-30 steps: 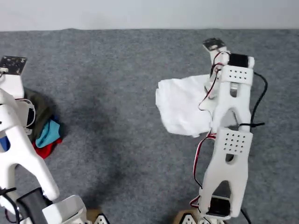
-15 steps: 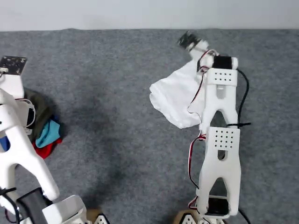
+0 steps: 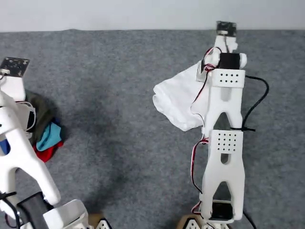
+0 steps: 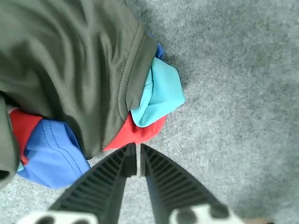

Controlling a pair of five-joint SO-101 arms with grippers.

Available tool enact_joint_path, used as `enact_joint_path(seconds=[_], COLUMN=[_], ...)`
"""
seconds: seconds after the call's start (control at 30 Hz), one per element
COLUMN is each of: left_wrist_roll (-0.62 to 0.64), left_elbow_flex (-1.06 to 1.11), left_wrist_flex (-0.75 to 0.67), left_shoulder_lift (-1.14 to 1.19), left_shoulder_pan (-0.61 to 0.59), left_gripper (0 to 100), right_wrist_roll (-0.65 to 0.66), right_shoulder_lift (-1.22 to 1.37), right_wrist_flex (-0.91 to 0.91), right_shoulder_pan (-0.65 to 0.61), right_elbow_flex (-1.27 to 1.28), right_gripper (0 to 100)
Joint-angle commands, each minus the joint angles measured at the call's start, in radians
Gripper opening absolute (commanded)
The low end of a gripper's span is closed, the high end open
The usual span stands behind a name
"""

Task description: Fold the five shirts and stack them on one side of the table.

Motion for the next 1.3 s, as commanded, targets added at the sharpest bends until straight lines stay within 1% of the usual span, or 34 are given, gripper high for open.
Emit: enact_joint_path(seconds=[0.0,0.1,0.17,0.33,0.4,0.6,0.67,0.87,1.03,1.07,1.13,1.27], left_wrist_roll=[-0.043,-0.064,-0.074,-0.104,-0.104,-0.103,-0.103,-0.103,-0.103,-0.103,-0.103,-0.103], left_elbow_flex=[-0.005,-0.005,-0.005,-0.005,-0.010,-0.012,-0.012,-0.012,-0.012,-0.012,-0.012,-0.012], left_wrist_flex=[-0.014,-0.014,-0.014,-0.028,-0.029,-0.029,-0.029,-0.029,-0.029,-0.029,-0.029,-0.028], left_shoulder_lift=[-0.029,-0.029,-0.029,-0.017,0.005,0.048,0.051,0.052,0.052,0.052,0.052,0.048], left_shoulder_pan=[0.005,0.005,0.005,0.012,0.020,0.051,0.057,0.060,0.058,0.058,0.058,0.058], left_gripper=[2,2,2,2,2,2,2,2,2,2,2,2], right_wrist_roll=[-0.117,-0.218,-0.284,-0.466,-0.511,-0.572,-0.574,-0.566,-0.566,-0.566,-0.565,-0.545], right_shoulder_lift=[-0.143,-0.223,-0.285,-0.377,-0.375,-0.274,-0.219,-0.050,0.008,0.013,0.022,0.024], right_wrist_flex=[0.045,0.045,0.045,0.039,0.038,0.015,-0.019,-0.194,-0.249,-0.248,-0.245,-0.243], right_shoulder_pan=[-0.048,-0.068,-0.073,-0.073,-0.074,-0.074,-0.074,-0.068,-0.085,-0.085,-0.085,-0.070], right_elbow_flex=[0.015,0.149,0.259,0.462,0.488,0.509,0.509,0.509,0.488,0.479,0.473,0.473], right_gripper=[25.6,25.6,27.7,42.2,43.8,40.9,40.9,40.9,40.7,39.3,33.0,13.6])
